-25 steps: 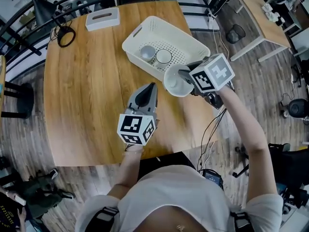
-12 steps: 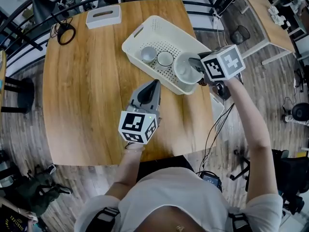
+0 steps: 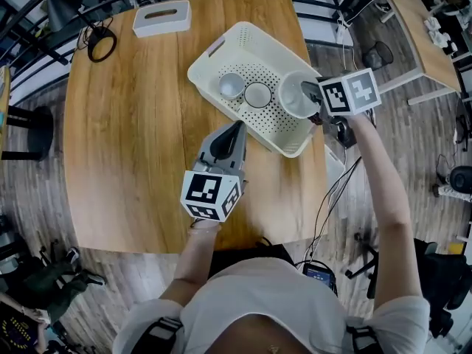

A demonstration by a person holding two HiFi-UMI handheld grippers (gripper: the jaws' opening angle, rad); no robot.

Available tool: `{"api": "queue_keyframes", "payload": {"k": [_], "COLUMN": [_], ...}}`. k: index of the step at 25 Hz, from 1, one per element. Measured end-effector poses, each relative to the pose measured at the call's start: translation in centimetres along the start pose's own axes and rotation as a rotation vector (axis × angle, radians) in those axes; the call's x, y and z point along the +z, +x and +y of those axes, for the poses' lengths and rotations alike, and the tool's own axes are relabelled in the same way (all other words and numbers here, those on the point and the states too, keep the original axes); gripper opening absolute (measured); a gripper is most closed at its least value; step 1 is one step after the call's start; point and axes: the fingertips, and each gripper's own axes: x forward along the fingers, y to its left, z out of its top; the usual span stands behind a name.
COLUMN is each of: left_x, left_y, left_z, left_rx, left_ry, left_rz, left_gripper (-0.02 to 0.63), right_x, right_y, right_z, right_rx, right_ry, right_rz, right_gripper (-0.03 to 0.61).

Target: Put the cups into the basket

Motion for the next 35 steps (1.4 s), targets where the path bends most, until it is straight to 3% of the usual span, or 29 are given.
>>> {"api": "queue_keyframes", "payload": {"k": [16,35], "left_x": [0.3,-0.1], "left_y": [2.2,3.2], "left_z": [1.7,3.1], "left_rx": [-0.01,-0.013], "left_ry": [-0.008,-0.047], "left_rz": [-0.009,-0.02], "left_gripper": [0.008,0.008], "right_x": [-1.0,-2.3], "right_y": [6.2,10.7], "right_z": [-3.9,-4.4], "right_rx": [-0.04,-0.054], "right_ry": [0.087,0.085], "right_rz": [0.063,0.165], "right_gripper": [0.048,0.049]}}
